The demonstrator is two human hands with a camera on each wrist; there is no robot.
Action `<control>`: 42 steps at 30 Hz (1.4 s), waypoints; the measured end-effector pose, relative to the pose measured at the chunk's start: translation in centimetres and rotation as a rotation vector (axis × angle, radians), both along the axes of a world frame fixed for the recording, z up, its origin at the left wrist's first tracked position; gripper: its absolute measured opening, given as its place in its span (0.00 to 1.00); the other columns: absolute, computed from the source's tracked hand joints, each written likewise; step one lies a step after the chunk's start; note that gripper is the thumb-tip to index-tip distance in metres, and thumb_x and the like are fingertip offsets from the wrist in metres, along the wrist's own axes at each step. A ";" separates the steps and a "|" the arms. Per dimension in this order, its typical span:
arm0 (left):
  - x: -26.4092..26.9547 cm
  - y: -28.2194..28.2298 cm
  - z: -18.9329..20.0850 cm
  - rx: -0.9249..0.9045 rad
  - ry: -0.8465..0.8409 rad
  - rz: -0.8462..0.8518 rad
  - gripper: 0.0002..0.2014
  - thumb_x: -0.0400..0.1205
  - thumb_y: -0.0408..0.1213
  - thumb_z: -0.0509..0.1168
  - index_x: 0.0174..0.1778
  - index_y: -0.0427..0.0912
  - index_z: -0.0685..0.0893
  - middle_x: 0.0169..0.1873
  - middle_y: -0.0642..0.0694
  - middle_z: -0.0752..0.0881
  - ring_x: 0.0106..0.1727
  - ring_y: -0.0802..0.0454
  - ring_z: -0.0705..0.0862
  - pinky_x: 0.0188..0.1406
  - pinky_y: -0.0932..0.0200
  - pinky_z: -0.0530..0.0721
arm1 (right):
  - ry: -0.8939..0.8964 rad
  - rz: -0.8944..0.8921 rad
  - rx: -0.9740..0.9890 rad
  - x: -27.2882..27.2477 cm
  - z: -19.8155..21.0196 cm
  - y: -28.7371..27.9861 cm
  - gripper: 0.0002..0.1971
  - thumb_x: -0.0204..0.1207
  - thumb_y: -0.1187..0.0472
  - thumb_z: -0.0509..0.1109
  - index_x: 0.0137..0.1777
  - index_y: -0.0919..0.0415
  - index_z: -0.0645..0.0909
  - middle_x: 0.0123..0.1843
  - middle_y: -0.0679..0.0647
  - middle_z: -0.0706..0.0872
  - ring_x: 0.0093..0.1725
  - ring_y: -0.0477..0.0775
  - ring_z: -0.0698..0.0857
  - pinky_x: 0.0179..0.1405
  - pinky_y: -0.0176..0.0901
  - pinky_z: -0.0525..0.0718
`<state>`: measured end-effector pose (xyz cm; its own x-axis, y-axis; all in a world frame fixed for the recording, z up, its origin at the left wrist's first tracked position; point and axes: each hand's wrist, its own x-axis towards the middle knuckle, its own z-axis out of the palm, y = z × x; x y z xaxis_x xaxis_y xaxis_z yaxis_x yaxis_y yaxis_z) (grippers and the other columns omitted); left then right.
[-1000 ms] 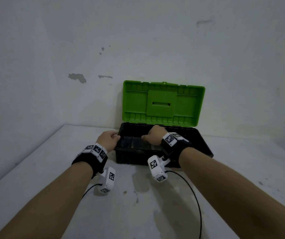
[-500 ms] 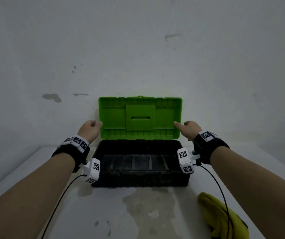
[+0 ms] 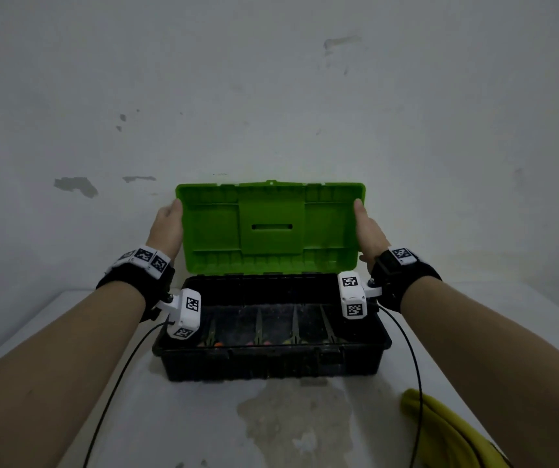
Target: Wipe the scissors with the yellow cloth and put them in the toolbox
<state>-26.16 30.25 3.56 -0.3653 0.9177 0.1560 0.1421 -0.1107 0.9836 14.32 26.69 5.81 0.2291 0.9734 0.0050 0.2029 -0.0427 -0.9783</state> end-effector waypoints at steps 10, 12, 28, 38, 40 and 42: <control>3.2 -14.3 0.8 -0.003 -0.094 -0.030 0.31 0.87 0.61 0.53 0.76 0.41 0.79 0.66 0.46 0.82 0.65 0.48 0.82 0.69 0.49 0.77 | 0.035 0.023 -0.041 1.1 0.3 -9.8 0.66 0.48 0.08 0.49 0.81 0.53 0.67 0.78 0.58 0.74 0.72 0.61 0.75 0.72 0.61 0.71; 2.9 -16.0 -0.1 -0.018 -0.031 -0.025 0.29 0.85 0.61 0.59 0.72 0.43 0.80 0.68 0.45 0.83 0.66 0.46 0.83 0.69 0.48 0.78 | 0.009 0.036 -0.035 1.0 -0.6 -11.3 0.57 0.61 0.14 0.54 0.80 0.56 0.68 0.79 0.58 0.73 0.74 0.61 0.73 0.75 0.62 0.69; 1.2 -22.2 -7.0 -0.154 0.653 -0.153 0.18 0.86 0.38 0.65 0.73 0.41 0.82 0.68 0.40 0.86 0.69 0.40 0.82 0.69 0.45 0.79 | -0.290 0.124 0.036 2.2 -8.8 -15.9 0.34 0.76 0.34 0.66 0.72 0.60 0.78 0.66 0.57 0.85 0.60 0.57 0.85 0.61 0.50 0.83; 1.7 -22.2 -8.0 -0.134 0.707 -0.062 0.19 0.87 0.39 0.66 0.74 0.42 0.80 0.68 0.39 0.86 0.69 0.41 0.83 0.66 0.51 0.78 | -0.390 0.105 0.040 2.2 -9.0 -15.7 0.33 0.77 0.34 0.65 0.71 0.58 0.78 0.64 0.58 0.85 0.59 0.58 0.85 0.58 0.49 0.82; 1.8 -22.2 -7.9 -0.137 0.707 -0.061 0.19 0.87 0.40 0.65 0.75 0.42 0.80 0.69 0.39 0.85 0.69 0.40 0.83 0.66 0.50 0.78 | -0.410 0.084 0.037 1.9 -8.7 -16.0 0.31 0.78 0.35 0.65 0.69 0.58 0.80 0.62 0.59 0.87 0.57 0.59 0.85 0.58 0.49 0.83; 2.0 -22.4 -7.4 -0.149 0.721 -0.063 0.19 0.87 0.40 0.64 0.75 0.42 0.80 0.69 0.40 0.84 0.69 0.39 0.82 0.65 0.51 0.77 | -0.437 0.053 0.029 1.6 -8.4 -16.4 0.29 0.78 0.35 0.64 0.66 0.58 0.82 0.60 0.60 0.88 0.56 0.60 0.86 0.56 0.49 0.83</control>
<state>-24.18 7.82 -3.87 -0.1649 0.9638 0.2097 0.7568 -0.0128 0.6536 15.87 10.28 -2.57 0.1496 0.9817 0.1180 0.5987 0.0051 -0.8009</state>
